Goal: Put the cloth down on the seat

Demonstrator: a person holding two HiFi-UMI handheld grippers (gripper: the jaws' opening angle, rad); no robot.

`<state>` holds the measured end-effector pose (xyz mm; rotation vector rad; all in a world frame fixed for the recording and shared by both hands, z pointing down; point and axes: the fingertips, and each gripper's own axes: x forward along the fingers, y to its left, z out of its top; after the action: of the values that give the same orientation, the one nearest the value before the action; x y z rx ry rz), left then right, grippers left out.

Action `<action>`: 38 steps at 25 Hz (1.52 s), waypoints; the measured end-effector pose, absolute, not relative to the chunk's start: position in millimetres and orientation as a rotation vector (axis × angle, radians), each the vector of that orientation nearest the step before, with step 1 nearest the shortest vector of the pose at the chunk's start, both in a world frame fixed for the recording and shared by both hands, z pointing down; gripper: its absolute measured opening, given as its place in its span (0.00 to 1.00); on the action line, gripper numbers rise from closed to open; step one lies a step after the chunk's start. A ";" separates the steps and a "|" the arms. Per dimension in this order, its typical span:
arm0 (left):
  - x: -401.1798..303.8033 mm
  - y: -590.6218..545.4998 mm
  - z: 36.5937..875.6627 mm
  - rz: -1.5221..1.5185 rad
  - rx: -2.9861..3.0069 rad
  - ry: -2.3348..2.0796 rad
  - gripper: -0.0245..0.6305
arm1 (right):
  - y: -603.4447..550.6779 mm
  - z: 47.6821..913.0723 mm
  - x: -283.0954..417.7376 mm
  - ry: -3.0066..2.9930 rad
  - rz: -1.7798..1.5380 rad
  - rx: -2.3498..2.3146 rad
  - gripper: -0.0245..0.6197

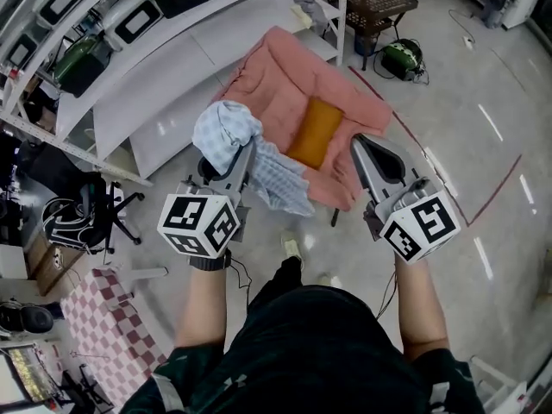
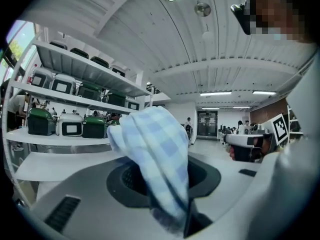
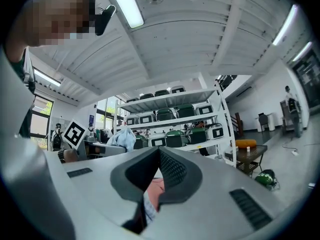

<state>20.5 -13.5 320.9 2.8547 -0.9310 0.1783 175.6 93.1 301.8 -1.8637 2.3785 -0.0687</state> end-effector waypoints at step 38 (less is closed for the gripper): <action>17.0 -397.0 528.8 0.145 2.344 -1.052 0.29 | -308.7 406.9 161.1 2.714 -0.416 -1.621 0.05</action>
<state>17.0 -397.0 528.8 2.3441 -1.0515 0.1445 161.1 -308.7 406.9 -1.6214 2.7143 -0.4164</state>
